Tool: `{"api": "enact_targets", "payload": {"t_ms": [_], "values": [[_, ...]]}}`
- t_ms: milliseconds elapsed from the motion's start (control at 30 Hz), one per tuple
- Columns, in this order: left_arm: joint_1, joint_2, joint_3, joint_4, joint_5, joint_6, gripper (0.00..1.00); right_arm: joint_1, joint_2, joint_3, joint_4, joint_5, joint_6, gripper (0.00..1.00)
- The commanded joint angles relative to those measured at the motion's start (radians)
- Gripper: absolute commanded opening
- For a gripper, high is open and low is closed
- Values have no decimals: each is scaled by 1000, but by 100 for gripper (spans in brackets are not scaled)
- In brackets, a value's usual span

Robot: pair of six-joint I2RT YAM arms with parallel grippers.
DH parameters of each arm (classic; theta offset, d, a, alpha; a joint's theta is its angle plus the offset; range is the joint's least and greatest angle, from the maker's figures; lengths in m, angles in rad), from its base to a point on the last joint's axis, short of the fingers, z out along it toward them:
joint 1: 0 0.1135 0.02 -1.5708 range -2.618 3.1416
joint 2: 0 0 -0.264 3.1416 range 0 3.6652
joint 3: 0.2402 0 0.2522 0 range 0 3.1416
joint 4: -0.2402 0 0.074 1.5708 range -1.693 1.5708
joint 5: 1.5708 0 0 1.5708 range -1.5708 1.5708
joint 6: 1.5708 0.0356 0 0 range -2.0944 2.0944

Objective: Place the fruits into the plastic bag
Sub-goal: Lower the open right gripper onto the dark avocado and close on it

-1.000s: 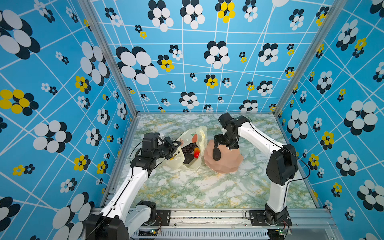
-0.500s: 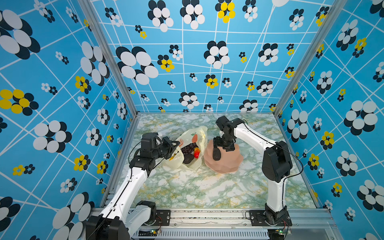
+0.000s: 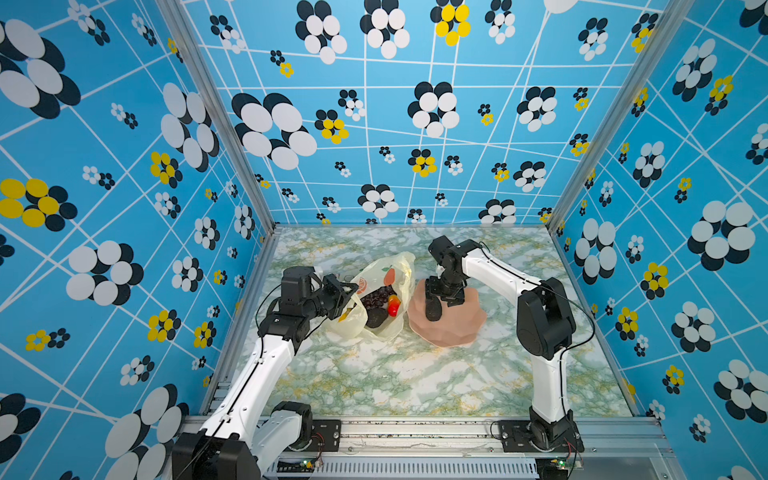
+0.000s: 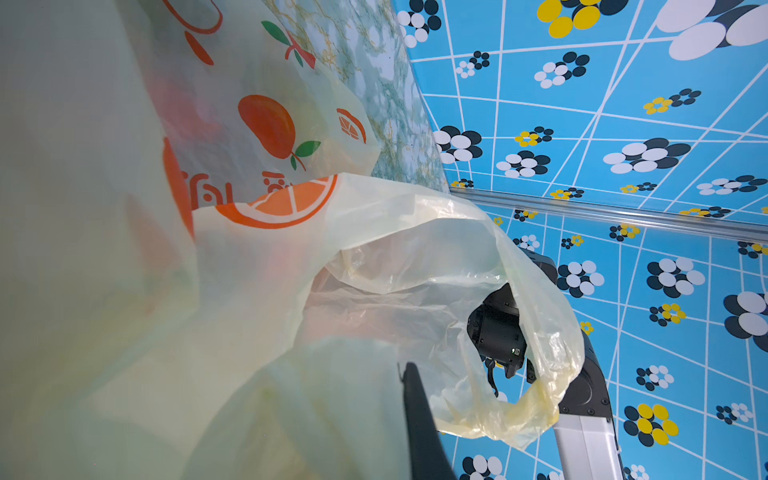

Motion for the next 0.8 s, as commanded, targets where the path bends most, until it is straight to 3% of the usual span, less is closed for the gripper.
{"api": "enact_targets", "payload": {"t_ms": [0, 767], "values": [[11, -11, -10, -18, 17, 7, 0, 8, 33, -6, 3, -15, 8, 72], [28, -23, -12, -45, 33, 16, 0, 10, 63, -80, 55, -24, 28, 60]]}}
